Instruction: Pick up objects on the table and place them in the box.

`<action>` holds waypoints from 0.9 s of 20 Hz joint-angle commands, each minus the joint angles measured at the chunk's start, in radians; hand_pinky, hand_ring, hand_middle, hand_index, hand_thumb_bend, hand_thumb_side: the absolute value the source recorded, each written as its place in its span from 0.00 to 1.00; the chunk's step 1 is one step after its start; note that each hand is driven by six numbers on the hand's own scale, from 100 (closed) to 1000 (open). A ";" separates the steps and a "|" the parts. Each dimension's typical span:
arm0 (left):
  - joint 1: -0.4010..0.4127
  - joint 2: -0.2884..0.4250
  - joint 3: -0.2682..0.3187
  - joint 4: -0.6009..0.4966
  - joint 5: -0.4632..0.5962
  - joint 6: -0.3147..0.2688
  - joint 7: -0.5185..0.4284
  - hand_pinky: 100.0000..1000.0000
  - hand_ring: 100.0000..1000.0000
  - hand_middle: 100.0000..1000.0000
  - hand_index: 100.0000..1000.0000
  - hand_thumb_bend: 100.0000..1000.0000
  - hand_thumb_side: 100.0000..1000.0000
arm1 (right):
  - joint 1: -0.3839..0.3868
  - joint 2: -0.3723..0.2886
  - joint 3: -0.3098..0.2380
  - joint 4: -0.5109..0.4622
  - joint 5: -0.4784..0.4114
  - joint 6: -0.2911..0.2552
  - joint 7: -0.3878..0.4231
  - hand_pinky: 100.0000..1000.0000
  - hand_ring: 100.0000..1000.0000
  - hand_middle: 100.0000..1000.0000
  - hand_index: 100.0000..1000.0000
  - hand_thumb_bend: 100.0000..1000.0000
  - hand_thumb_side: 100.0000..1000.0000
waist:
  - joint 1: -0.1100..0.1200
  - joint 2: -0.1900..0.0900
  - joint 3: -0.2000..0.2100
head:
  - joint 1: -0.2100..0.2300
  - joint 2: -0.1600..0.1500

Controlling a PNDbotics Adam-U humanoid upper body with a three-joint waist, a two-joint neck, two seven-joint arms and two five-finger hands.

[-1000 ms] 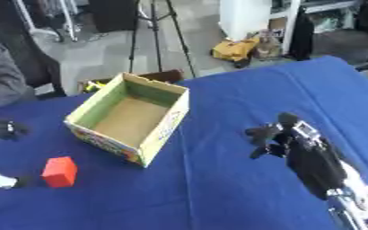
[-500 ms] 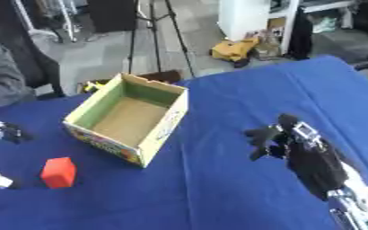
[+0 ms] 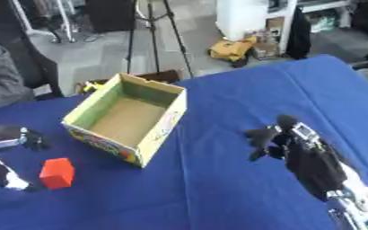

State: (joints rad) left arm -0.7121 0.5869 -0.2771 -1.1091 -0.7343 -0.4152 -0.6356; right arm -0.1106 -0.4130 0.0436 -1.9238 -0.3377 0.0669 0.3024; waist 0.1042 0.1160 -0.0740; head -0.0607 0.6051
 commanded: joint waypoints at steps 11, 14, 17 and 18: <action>-0.024 -0.039 0.028 0.047 -0.093 0.020 0.056 0.71 0.68 0.70 0.85 0.57 0.34 | -0.016 -0.017 -0.004 -0.015 -0.001 -0.001 0.004 0.55 0.84 0.50 0.49 0.00 0.97 | -0.005 -0.007 -0.008 | 0.009 -0.007; -0.021 -0.048 0.031 0.062 -0.115 0.023 0.076 0.70 0.68 0.69 0.85 0.55 0.33 | -0.017 -0.017 -0.004 -0.015 0.000 -0.001 0.005 0.55 0.83 0.50 0.49 0.00 0.97 | -0.006 -0.005 -0.009 | 0.010 -0.008; -0.018 -0.056 0.034 0.076 -0.131 0.024 0.094 0.70 0.66 0.68 0.84 0.52 0.31 | -0.017 -0.017 -0.003 -0.015 0.000 -0.001 0.006 0.55 0.83 0.50 0.49 0.00 0.97 | -0.006 -0.004 -0.010 | 0.010 -0.009; -0.017 -0.059 0.034 0.080 -0.135 0.025 0.099 0.69 0.66 0.68 0.84 0.51 0.30 | -0.018 -0.017 -0.003 -0.015 0.000 -0.001 0.006 0.55 0.83 0.50 0.49 0.00 0.97 | -0.006 -0.004 -0.010 | 0.010 -0.009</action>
State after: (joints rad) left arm -0.7137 0.5116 -0.2577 -1.0256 -0.8610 -0.3911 -0.5468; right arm -0.1151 -0.4130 0.0438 -1.9238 -0.3377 0.0675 0.3043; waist 0.1037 0.1227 -0.0843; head -0.0542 0.6048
